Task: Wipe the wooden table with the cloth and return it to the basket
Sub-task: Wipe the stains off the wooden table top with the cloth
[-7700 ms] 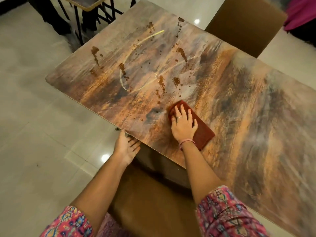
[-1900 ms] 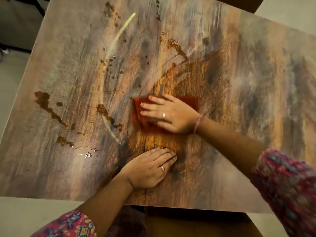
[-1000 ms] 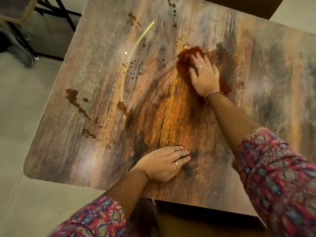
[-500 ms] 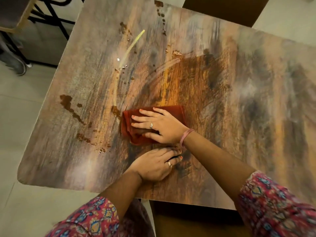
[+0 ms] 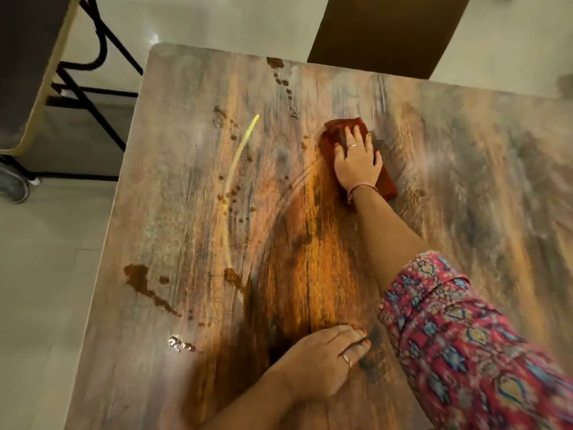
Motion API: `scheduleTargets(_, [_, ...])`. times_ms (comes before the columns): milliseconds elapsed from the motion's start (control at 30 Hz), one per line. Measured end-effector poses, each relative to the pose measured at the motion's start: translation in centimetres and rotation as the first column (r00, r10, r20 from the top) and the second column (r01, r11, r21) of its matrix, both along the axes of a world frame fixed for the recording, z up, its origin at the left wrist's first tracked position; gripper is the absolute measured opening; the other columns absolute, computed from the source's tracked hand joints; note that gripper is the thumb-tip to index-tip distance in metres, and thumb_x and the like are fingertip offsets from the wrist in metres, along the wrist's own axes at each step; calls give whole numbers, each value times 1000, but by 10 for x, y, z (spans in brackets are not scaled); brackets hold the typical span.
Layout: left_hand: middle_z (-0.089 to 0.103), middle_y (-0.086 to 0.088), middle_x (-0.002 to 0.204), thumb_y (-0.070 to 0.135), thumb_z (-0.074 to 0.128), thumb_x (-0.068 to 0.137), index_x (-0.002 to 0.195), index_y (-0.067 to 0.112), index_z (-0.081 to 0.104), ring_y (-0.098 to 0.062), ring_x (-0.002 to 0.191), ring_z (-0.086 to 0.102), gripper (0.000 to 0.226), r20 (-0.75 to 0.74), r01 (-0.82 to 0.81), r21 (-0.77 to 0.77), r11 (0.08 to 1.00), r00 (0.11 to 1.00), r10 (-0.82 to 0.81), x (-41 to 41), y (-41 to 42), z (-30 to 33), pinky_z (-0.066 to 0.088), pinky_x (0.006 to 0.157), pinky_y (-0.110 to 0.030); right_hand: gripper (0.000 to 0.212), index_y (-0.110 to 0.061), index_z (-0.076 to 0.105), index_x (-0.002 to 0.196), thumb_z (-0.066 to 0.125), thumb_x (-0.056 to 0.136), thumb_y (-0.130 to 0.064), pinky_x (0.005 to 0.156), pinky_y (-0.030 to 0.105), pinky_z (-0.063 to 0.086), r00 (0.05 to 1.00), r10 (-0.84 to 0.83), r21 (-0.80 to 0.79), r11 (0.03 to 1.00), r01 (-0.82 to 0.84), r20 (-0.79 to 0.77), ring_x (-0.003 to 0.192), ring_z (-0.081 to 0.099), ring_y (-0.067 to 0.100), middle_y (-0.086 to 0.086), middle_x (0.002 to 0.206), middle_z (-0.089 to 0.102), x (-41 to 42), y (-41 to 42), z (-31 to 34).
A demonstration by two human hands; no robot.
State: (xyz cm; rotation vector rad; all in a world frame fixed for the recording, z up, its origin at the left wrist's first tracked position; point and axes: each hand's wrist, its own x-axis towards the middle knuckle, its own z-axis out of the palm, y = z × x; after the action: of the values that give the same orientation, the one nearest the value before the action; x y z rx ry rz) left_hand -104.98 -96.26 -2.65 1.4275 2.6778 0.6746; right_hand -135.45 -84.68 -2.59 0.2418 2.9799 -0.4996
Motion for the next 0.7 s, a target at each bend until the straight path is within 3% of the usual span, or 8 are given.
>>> scheduleTargets(67, [62, 5, 126, 30, 56, 88, 123, 21, 64, -12, 118, 54, 37, -31, 9, 20, 1000, 999, -8, -12, -11, 5, 39, 105, -25, 51, -29, 26, 151, 34, 102, -40, 119, 48, 7, 998, 65, -6, 998, -65, 5, 148, 9, 19, -7, 160, 18, 10, -6, 3])
scheduleTargets(133, [63, 2, 124, 24, 47, 92, 122, 18, 65, -14, 116, 54, 35, -19, -19, 85, 996, 1000, 20, -24, -22, 9, 36, 106, -27, 49, -33, 29, 149, 37, 101, -38, 119, 48, 9, 958, 287, -34, 957, -287, 6, 148, 10, 16, -10, 159, 20, 40, -12, 9])
scheduleTargets(267, [69, -7, 111, 18, 60, 89, 109, 8, 70, -21, 105, 63, 24, -20, -7, 140, 990, 1000, 10, -44, -41, 8, 46, 98, -30, 47, -36, 36, 146, 39, 99, -39, 117, 38, 5, 713, 701, -120, 710, -694, 17, 147, 10, 10, -16, 155, 25, 134, -23, 12])
scheduleTargets(333, [69, -5, 110, 20, 66, 86, 106, 11, 71, -20, 104, 63, 23, -11, -7, 131, 991, 1000, 9, -48, -48, 7, 47, 96, -30, 46, -36, 35, 146, 35, 100, -41, 117, 36, 2, 648, 761, -115, 647, -753, 37, 148, 8, 9, -17, 155, 24, 159, -22, 10])
scheduleTargets(433, [69, -1, 110, 24, 53, 86, 103, 17, 73, -18, 105, 62, 27, -7, 5, 97, 995, 1000, -4, -56, -51, 7, 45, 98, -29, 46, -37, 33, 147, 36, 101, -41, 117, 34, 1, 595, 801, -59, 598, -799, 57, 148, 7, 7, -19, 155, 20, 147, -17, 10])
scheduleTargets(500, [68, -1, 113, 28, 49, 83, 105, 20, 72, -18, 107, 62, 33, -3, -36, 42, 998, 999, 36, -66, -50, 7, 45, 99, -30, 47, -37, 31, 148, 35, 101, -42, 117, 34, 3, 610, 790, -7, 611, -791, 51, 147, 8, 8, -17, 156, 20, 128, -18, 8])
scheduleTargets(600, [64, -4, 121, 32, 59, 82, 116, 18, 68, -20, 113, 60, 38, 24, -148, -22, 989, 989, 149, -82, -46, 2, 44, 101, -34, 48, -39, 28, 148, 33, 100, -43, 116, 36, 6, 762, 647, 21, 761, -648, 31, 146, 8, 4, -18, 157, 20, 86, -13, 2])
scheduleTargets(700, [59, -9, 130, 34, 48, 90, 125, 11, 62, -24, 120, 56, 45, 55, -306, -17, 952, 950, 306, -101, -37, 0, 44, 103, -40, 48, -39, 29, 148, 35, 100, -42, 116, 40, 9, 899, 438, 19, 899, -438, 11, 147, 12, 8, -17, 157, 21, 34, 2, 2])
